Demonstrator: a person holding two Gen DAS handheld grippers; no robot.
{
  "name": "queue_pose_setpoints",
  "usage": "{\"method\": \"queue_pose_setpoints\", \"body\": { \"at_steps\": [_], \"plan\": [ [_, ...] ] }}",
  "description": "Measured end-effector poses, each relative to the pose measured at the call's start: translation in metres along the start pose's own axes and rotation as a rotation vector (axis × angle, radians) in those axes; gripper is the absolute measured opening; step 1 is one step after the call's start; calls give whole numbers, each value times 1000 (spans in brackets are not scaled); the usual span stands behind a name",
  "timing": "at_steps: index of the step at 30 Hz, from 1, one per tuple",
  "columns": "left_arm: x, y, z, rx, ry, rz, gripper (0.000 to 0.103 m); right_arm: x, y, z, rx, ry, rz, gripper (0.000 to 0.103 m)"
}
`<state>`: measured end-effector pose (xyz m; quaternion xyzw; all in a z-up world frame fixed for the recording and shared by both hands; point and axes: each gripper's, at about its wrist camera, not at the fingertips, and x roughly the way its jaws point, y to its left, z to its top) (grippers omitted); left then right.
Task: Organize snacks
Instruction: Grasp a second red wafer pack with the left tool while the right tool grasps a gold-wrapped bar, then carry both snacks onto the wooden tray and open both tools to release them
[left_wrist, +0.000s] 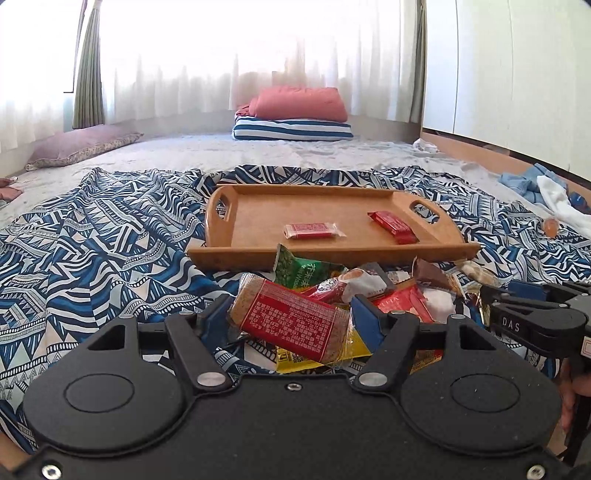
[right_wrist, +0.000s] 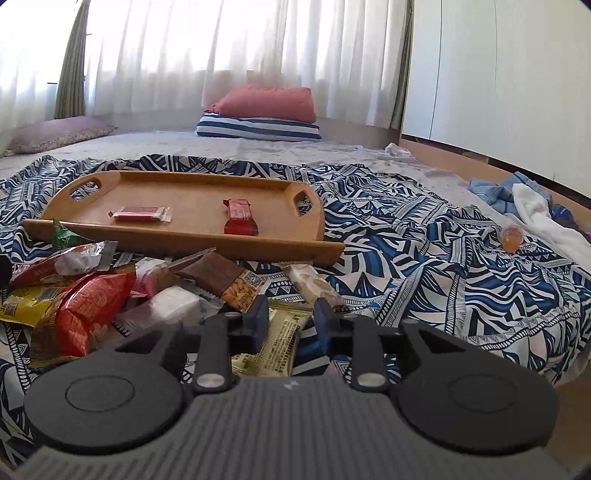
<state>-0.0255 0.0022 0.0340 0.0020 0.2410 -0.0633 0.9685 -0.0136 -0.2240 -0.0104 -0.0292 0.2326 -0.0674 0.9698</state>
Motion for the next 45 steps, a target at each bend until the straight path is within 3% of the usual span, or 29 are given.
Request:
{"method": "queue_pose_setpoints", "body": {
  "at_steps": [7,11,12,15,25,32,39,45],
  "plan": [
    [4,1,1,-10,12,-7,68,5,13,-4,14,44,1,69],
    [5,1,1,-7,20,-9,68,8,15,-6,19,58,3,69],
    [5,1,0,-10,22,-9,68,8,15,-6,18,58,5,68],
    [7,1,1,-21,30,-13,68,8,14,-5,13,56,16,42],
    [20,10,20,-62,69,19,68,-2,5,5,12,19,9,40],
    [35,21,54,-65,55,42,67,-6,-10,29,19,-49,28,40],
    [68,32,100,-140,81,-19,67,24,-26,66,34,-63,120,40],
    [108,38,131,-165,144,7,67,65,-27,89,-15,-30,174,40]
  ]
}}
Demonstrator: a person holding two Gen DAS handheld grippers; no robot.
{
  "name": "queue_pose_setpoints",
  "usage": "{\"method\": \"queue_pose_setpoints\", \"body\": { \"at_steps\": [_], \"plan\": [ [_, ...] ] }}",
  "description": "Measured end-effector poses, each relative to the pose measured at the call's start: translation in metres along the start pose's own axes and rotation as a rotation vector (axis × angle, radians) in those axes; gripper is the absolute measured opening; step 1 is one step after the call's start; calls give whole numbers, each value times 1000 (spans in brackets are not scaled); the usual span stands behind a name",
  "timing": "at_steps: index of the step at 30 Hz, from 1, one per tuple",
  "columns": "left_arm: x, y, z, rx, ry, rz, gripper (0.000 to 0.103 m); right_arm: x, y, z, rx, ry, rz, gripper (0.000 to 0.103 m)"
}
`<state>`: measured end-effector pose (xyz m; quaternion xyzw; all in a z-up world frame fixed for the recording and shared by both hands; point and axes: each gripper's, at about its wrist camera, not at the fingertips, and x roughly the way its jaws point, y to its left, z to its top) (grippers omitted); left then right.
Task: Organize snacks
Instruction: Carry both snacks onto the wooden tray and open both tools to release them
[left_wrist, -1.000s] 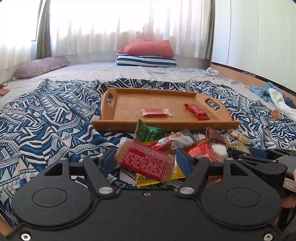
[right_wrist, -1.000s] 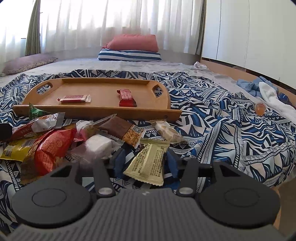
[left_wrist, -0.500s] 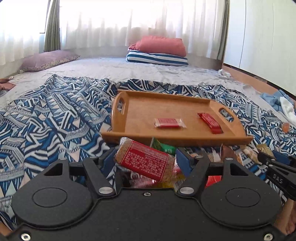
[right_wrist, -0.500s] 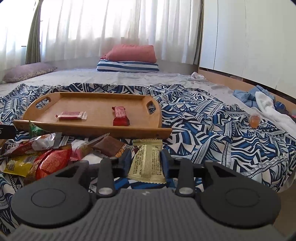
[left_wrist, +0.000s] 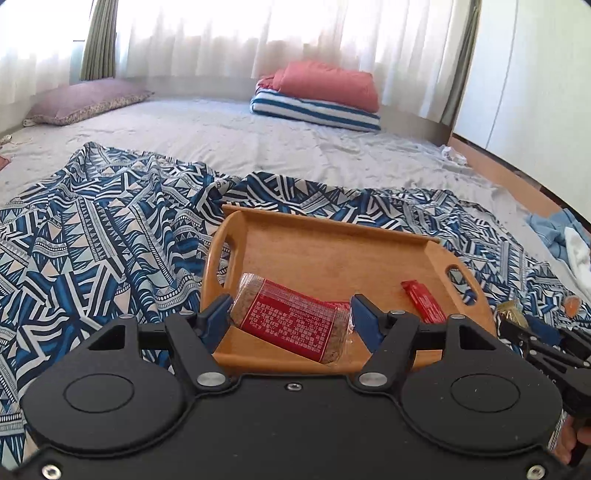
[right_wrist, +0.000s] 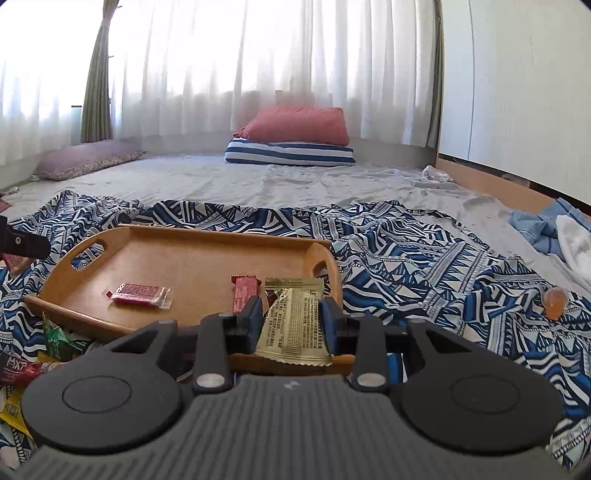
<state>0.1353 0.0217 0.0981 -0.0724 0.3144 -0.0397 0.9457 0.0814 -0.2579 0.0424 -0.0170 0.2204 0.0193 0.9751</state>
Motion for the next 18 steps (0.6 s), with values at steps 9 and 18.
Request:
{"method": "queue_pose_setpoints", "body": {
  "at_steps": [9,18],
  "plan": [
    [69,-1,10,-89,120,95,67,55,1,12,-65,79,31,40],
    [106,-11,15,-149,136,132,68,92,1,20,-55,135,52,40]
  ]
}}
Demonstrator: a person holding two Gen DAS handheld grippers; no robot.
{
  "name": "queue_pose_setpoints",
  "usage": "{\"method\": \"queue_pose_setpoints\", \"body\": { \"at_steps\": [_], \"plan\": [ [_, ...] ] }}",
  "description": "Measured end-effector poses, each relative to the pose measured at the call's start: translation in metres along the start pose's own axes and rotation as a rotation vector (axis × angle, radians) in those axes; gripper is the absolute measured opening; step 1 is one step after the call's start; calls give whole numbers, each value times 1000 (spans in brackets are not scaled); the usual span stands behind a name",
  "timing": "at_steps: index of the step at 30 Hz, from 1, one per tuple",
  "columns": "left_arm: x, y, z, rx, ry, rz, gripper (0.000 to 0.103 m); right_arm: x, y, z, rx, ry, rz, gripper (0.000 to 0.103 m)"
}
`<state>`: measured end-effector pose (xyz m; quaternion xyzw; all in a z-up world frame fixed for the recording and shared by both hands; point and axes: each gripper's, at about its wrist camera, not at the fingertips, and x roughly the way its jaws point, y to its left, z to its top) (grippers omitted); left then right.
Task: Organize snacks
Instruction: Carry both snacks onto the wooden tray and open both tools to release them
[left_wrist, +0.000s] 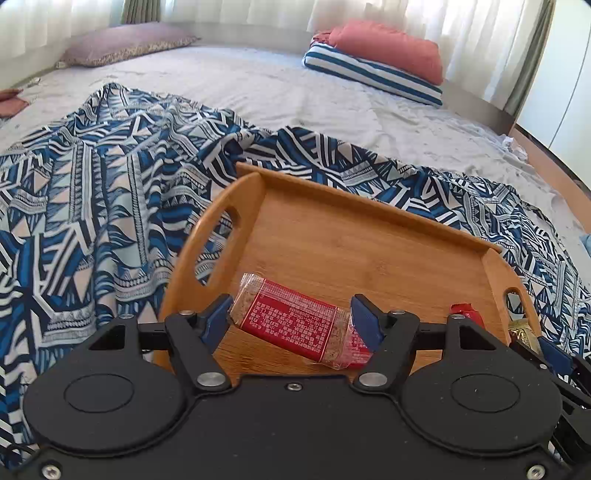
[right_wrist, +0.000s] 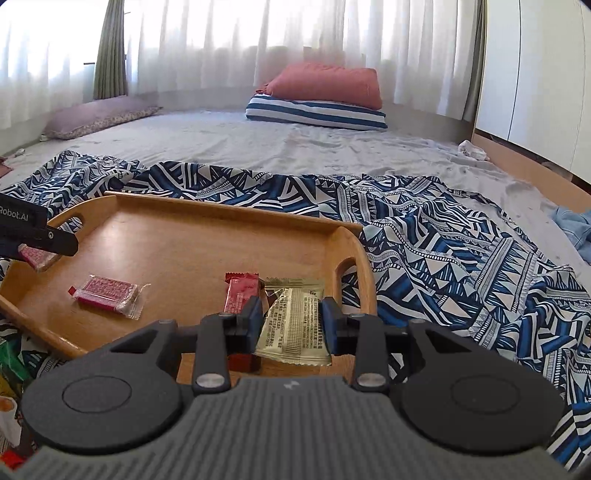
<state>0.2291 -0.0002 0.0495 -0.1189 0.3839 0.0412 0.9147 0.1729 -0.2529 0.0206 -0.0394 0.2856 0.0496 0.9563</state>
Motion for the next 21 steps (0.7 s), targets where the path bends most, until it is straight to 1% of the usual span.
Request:
{"method": "queue_pose_setpoints", "body": {
  "at_steps": [5,11,21],
  "plan": [
    [10,-9,-3,-30,37,-30,68,12,-7,2,50,23,24,40],
    [15,-25,-3,-45,43,-71,68,19,-11,3,65,26,30,40],
    [31,-41,-4,-42,53,-63,68,28,-13,-3,85,39,48,41]
  ]
}}
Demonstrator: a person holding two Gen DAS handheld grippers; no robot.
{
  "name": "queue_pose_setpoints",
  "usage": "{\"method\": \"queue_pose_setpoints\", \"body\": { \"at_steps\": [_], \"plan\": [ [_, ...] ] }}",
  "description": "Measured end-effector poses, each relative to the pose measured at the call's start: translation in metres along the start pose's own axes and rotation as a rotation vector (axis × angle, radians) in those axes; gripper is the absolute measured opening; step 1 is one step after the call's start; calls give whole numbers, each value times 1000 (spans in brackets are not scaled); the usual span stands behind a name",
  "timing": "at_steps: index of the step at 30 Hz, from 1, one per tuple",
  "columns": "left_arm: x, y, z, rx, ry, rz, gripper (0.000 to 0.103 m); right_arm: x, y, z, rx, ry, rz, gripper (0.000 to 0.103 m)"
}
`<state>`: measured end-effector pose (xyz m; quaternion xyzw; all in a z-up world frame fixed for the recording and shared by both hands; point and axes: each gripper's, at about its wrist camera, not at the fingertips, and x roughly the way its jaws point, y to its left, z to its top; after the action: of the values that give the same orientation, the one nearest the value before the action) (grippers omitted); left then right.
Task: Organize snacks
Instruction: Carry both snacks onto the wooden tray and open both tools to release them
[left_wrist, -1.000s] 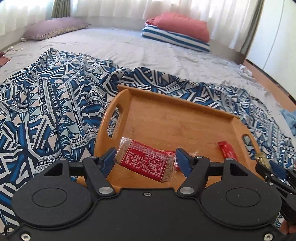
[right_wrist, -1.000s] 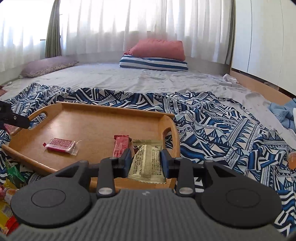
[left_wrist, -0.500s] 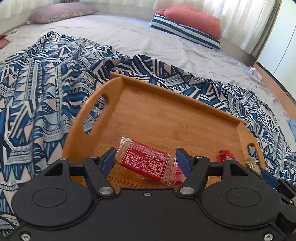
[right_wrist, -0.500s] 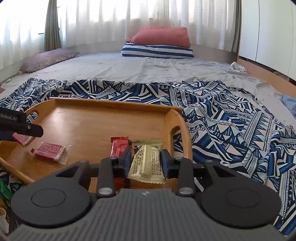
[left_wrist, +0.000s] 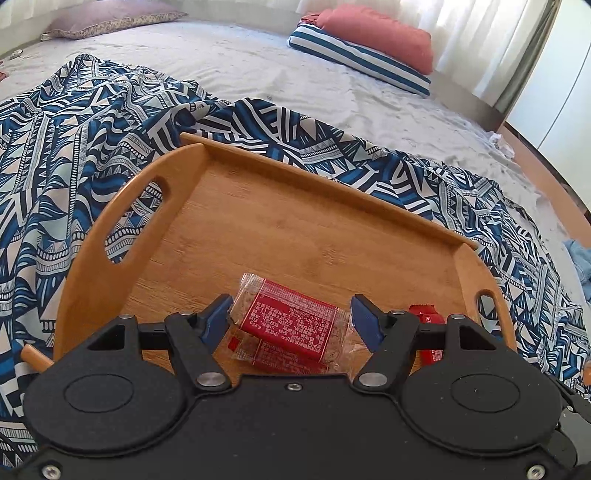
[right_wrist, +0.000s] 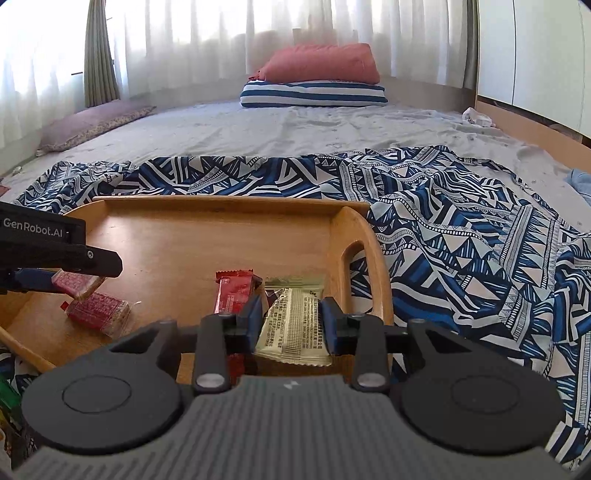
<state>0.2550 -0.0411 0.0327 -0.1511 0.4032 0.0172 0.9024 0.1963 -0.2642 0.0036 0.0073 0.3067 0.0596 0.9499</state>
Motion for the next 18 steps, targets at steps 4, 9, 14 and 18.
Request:
{"method": "queue_pose_setpoints", "body": {
  "at_steps": [4,9,14,18],
  "plan": [
    [5,-3,-1,18,-3,18,68,3,0,0,3,4,3,41],
    [9,-7,-2,50,-9,30,68,6,-1,-2,8,9,10,41],
    [9,-8,-2,65,-7,21,77,8,-2,-4,11,16,13,43],
    [4,-9,-2,91,-19,8,87,8,-3,-5,23,13,27,49]
  ]
}}
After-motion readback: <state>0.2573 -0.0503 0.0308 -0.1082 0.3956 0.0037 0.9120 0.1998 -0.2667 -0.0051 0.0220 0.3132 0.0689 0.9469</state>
